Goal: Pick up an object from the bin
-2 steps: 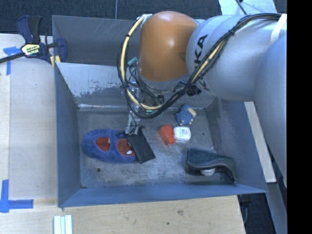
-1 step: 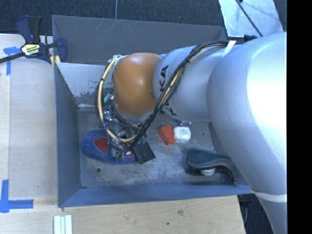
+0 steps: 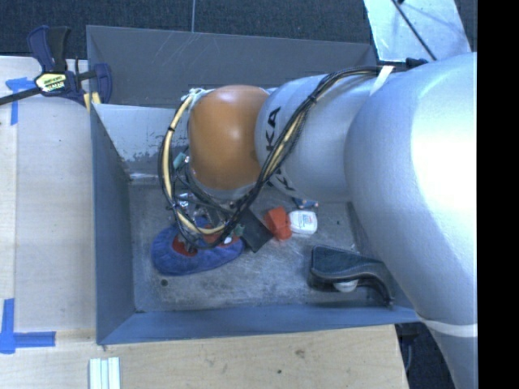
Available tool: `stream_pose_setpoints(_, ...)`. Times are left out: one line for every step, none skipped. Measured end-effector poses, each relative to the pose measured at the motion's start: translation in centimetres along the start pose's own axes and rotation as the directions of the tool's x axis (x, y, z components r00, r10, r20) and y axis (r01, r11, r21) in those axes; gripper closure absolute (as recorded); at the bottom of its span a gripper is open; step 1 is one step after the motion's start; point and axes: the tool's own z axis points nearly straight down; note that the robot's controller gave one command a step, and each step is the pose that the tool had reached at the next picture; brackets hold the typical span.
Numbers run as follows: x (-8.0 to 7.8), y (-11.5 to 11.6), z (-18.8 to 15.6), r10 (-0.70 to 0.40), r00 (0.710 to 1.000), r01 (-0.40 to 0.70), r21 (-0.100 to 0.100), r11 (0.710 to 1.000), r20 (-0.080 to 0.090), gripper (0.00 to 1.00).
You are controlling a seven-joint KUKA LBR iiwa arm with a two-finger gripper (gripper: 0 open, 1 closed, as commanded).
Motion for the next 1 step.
stream_pose_setpoints(0.16, -1.08, -17.92, 0.039, 0.999, -0.039, 0.000, 0.999, 0.010, 1.00)
